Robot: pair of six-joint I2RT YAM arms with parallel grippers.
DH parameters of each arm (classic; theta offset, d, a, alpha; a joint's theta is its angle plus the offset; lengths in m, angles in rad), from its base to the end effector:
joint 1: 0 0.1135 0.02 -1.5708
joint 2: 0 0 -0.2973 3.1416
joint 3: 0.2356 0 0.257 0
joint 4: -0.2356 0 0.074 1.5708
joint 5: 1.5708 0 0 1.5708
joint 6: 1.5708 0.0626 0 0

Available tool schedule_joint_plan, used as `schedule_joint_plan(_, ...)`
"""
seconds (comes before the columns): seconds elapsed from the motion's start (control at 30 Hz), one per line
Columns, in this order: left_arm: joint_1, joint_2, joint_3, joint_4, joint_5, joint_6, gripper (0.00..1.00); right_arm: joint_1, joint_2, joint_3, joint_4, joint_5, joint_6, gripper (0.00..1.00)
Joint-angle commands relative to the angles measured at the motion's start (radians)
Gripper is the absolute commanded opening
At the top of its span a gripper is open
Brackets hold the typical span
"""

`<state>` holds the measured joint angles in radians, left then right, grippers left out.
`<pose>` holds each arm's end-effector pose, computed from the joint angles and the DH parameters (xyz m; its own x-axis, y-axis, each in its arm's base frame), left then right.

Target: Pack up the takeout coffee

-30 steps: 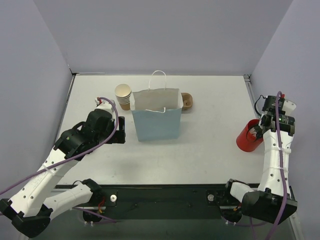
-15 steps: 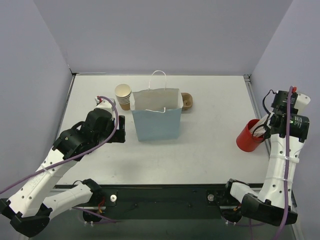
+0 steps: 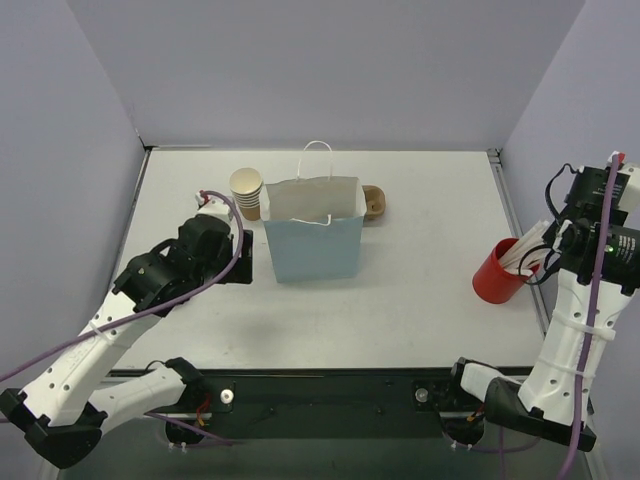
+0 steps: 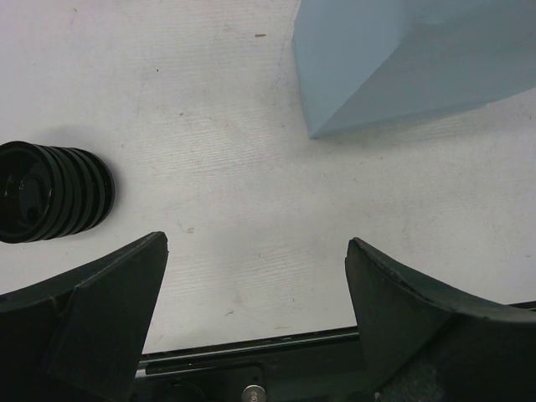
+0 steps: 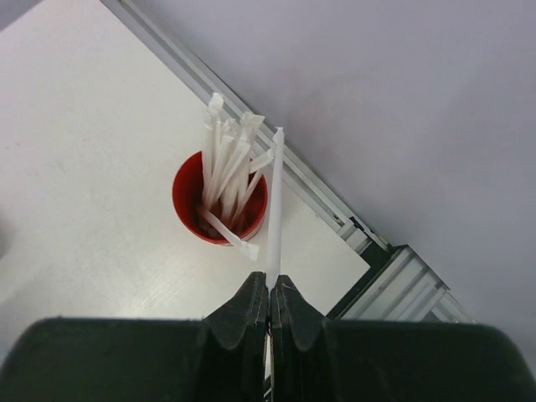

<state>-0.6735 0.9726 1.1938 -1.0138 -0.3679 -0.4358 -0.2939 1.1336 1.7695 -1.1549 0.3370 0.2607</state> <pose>0.1517 -0.0923 0.3782 -0.6670 0.0283 -0.7445 0.1137 0.9914 -0.0641 0.1616 -0.0705 0.5135 -0.3174 0.3502 -0.8813 0.6521 0.7554 0.0654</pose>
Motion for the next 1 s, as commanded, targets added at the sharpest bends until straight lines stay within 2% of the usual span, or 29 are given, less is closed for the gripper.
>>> schedule_joint_plan(0.0,-0.005,0.012,0.061,0.035,-0.028,0.009,0.97,0.013,0.018,0.123,-0.112,-0.067,0.002,0.01)
schedule_joint_plan(0.2,-0.003,0.055,0.102,0.040,-0.046,0.012,0.97,0.048,0.026,0.246,-0.097,-0.185,-0.014,0.00)
schedule_joint_plan(0.33,-0.001,0.083,0.147,0.035,-0.043,0.006,0.97,0.180,0.049,0.291,-0.040,-0.263,0.000,0.00)
schedule_joint_plan(0.57,0.000,0.121,0.245,0.009,-0.071,0.002,0.97,0.640,0.213,0.455,0.078,-0.299,0.057,0.00)
schedule_joint_plan(0.67,0.000,0.127,0.293,-0.006,-0.095,-0.012,0.97,0.754,0.297,0.556,0.136,-0.328,0.060,0.00)
schedule_joint_plan(0.83,0.008,0.110,0.317,-0.011,-0.111,-0.029,0.97,0.944,0.341,0.480,0.285,-0.421,0.118,0.00)
schedule_joint_plan(0.97,0.011,0.097,0.329,-0.037,-0.123,-0.056,0.97,1.010,0.331,0.365,0.340,-0.441,0.117,0.00)
